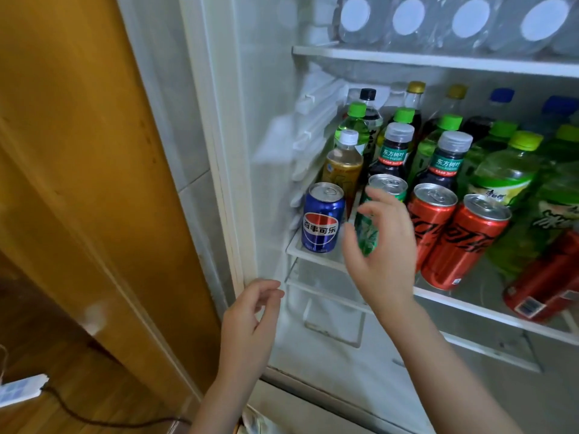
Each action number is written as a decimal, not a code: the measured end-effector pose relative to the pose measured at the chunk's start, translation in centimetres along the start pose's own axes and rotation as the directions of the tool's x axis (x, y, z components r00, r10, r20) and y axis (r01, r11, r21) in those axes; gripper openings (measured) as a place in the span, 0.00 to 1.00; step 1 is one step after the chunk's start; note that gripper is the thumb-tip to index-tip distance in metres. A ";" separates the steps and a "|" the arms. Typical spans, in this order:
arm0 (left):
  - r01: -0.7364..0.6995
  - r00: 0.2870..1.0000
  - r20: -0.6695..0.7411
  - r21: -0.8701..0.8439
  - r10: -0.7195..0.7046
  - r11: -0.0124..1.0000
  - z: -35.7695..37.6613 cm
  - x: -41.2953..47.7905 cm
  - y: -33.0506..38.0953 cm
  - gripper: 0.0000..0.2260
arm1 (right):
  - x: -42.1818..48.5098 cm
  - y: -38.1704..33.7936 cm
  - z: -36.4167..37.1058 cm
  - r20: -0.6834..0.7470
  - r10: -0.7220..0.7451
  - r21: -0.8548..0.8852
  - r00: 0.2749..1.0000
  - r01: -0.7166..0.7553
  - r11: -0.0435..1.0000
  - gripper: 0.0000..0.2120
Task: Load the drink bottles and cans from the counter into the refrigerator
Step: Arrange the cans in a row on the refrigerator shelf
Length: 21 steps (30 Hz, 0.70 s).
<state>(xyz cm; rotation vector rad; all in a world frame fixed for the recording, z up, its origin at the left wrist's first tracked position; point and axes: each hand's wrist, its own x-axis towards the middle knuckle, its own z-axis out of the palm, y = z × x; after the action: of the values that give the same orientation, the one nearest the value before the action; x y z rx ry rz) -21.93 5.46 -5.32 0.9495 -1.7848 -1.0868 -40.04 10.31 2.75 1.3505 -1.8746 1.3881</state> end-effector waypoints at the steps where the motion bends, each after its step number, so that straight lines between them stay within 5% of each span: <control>1: -0.013 1.000 0.003 0.010 0.013 1.000 0.3 -0.1 0.1 0.07 | -0.5 0.7 -1.0 -0.056 0.001 -0.017 0.998 -0.002 1.000 0.10; 7: -0.069 0.992 0.109 -0.008 0.069 0.998 4.6 0.5 1.6 0.09 | -4.3 5.3 -5.3 -0.287 0.121 -0.128 0.950 -0.163 0.978 0.14; 17: -0.176 0.977 0.123 0.006 0.174 0.984 13.1 4.6 4.2 0.25 | -4.3 11.4 -6.5 -0.140 0.387 -0.160 0.911 -0.407 0.900 0.35; 21: -0.167 0.979 0.121 0.035 0.162 0.985 14.5 5.8 4.5 0.29 | -4.1 12.5 -6.3 -0.077 0.489 -0.126 0.869 -0.495 0.860 0.35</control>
<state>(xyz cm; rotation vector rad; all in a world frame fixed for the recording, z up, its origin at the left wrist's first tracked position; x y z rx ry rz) -38.04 6.24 -3.87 0.7614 -1.9541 -1.0195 -50.57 18.02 -3.77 0.7869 -2.3467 1.4576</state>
